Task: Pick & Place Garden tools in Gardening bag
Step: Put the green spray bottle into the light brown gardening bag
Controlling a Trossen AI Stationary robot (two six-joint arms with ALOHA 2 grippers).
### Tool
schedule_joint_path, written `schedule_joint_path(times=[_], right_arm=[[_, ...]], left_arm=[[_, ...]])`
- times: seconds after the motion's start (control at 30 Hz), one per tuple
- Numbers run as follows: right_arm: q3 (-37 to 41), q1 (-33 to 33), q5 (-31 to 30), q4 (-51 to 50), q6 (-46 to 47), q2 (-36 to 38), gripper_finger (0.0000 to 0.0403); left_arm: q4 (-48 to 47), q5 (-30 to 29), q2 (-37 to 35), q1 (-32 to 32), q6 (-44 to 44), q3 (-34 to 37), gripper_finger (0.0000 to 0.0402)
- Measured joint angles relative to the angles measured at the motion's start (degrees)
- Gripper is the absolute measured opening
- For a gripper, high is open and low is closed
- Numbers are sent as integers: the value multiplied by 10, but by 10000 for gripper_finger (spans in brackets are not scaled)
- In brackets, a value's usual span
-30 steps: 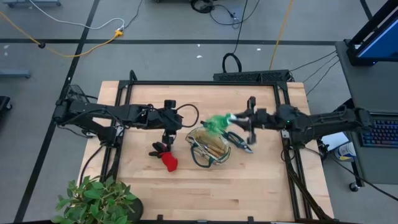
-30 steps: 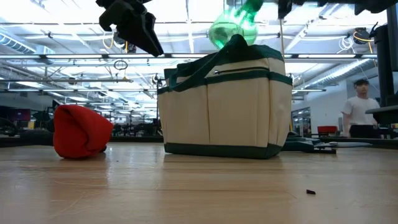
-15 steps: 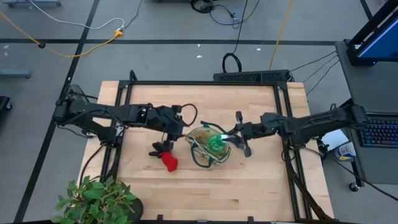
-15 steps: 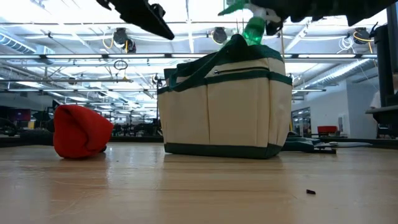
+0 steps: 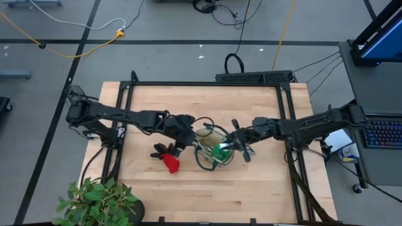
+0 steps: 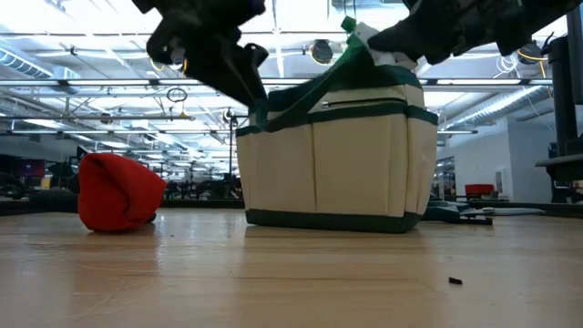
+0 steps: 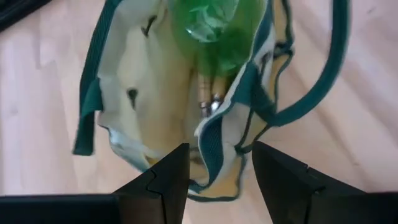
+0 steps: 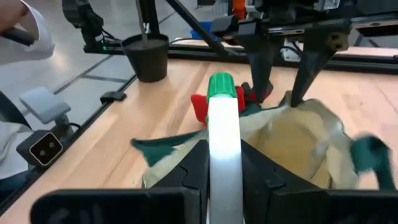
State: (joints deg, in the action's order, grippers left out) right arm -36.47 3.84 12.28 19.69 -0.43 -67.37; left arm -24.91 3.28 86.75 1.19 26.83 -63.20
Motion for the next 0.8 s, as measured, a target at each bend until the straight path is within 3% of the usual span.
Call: schedule_joint_path(times=[0.43,0.8], right_arm=[[-1,0,26,-42,10,-4,47],[-2,-7,7,-35,-48,-33,47]], left_arm=[[7,-22,11,0,58,0,172],[9,-23,11,-1,69,0,71]])
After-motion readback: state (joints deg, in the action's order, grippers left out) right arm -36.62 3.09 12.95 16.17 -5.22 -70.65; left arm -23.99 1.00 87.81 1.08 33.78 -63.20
